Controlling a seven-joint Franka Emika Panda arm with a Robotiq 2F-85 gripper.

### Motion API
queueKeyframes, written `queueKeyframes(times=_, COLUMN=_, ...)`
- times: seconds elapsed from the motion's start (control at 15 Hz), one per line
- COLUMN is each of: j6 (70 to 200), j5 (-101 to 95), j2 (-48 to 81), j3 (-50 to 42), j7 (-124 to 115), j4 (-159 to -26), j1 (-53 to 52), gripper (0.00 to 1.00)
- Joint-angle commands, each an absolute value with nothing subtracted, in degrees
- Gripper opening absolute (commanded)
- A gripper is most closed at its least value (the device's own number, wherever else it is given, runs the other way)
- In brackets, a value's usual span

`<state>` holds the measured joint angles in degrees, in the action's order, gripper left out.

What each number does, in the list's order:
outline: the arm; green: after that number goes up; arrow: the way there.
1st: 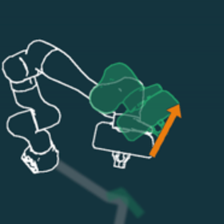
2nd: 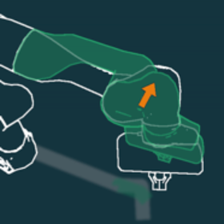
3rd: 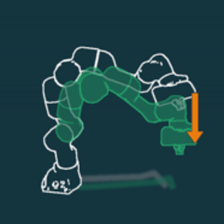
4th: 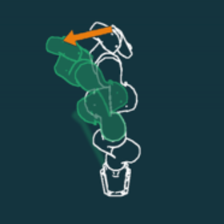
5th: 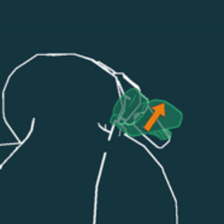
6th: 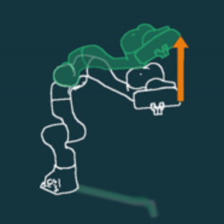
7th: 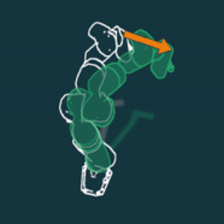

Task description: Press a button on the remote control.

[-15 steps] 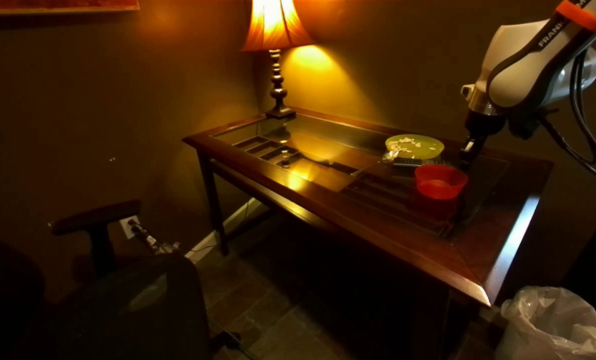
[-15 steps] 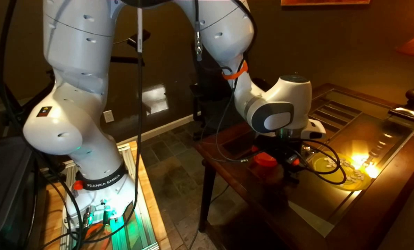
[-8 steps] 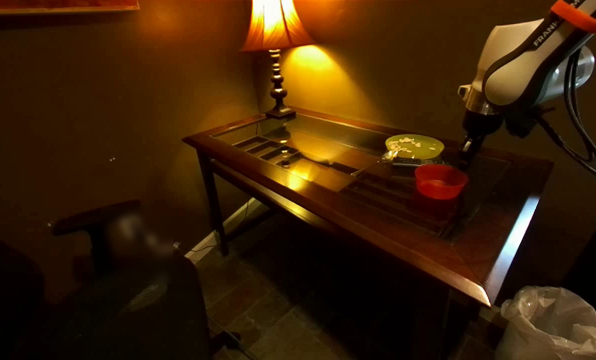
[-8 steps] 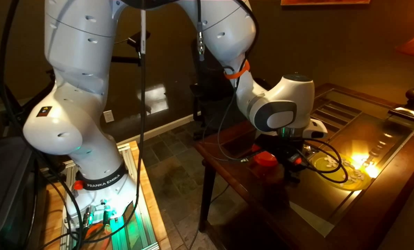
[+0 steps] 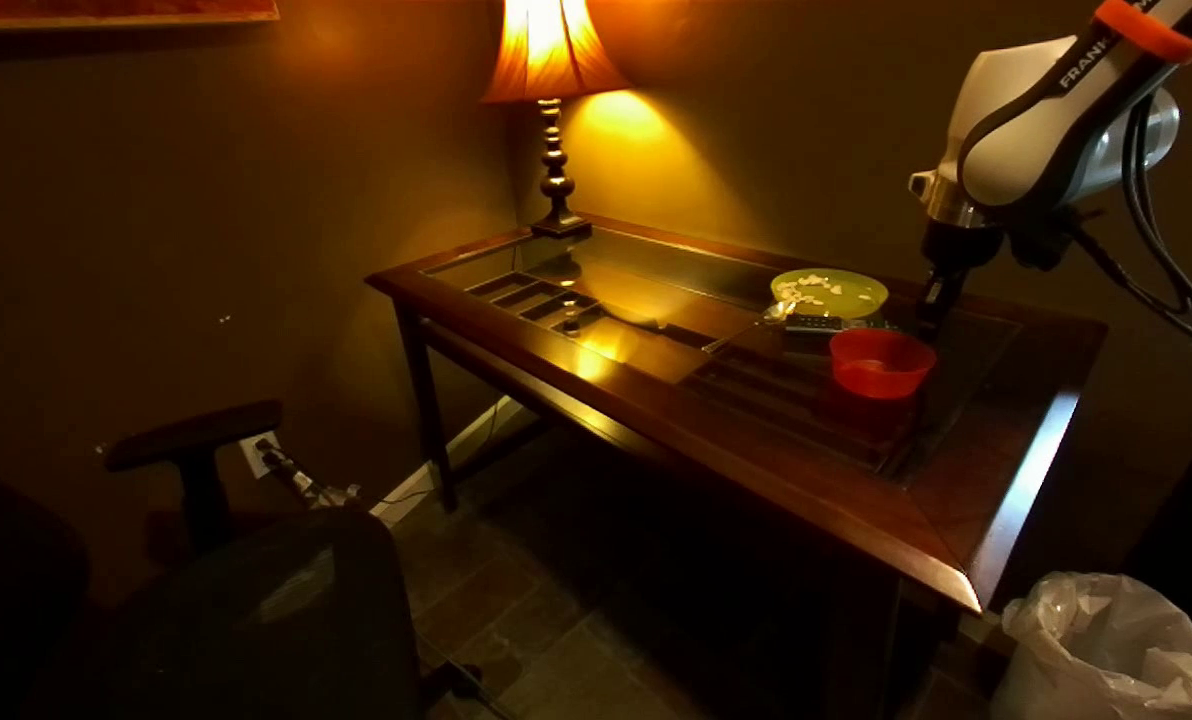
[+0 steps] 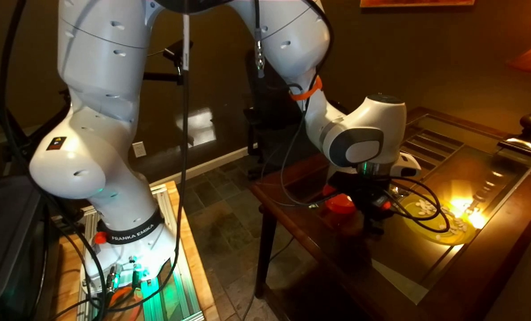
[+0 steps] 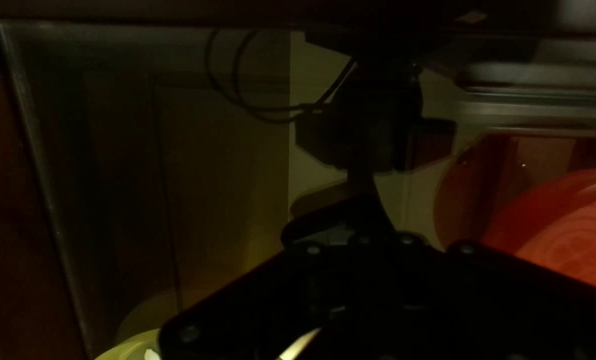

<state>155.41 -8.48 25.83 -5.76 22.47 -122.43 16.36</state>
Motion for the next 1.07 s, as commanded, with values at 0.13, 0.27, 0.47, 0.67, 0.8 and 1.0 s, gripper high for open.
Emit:
queueKeyframes(times=0.13, j6=154.1, j5=-6.9, j2=29.6, j3=-4.3, j7=25.0, j4=-120.3, j1=17.6, gripper=0.00)
queueKeyframes(times=0.27, j6=154.4, j5=-6.8, j2=26.2, j3=-4.1, j7=25.5, j4=-122.0, j1=17.8, gripper=0.00)
queueKeyframes(times=0.47, j6=154.3, j5=-7.8, j2=21.6, j3=-4.9, j7=25.1, j4=-124.8, j1=17.5, gripper=0.00)
queueKeyframes(times=0.67, j6=155.0, j5=-7.2, j2=17.1, j3=-5.0, j7=25.8, j4=-127.8, j1=18.0, gripper=0.00)
queueKeyframes(times=0.8, j6=154.4, j5=-4.6, j2=13.2, j3=-3.8, j7=27.7, j4=-130.0, j1=19.1, gripper=0.00)
queueKeyframes(times=1.0, j6=153.9, j5=3.7, j2=7.7, j3=-1.3, j7=34.7, j4=-133.1, j1=20.7, gripper=0.00)
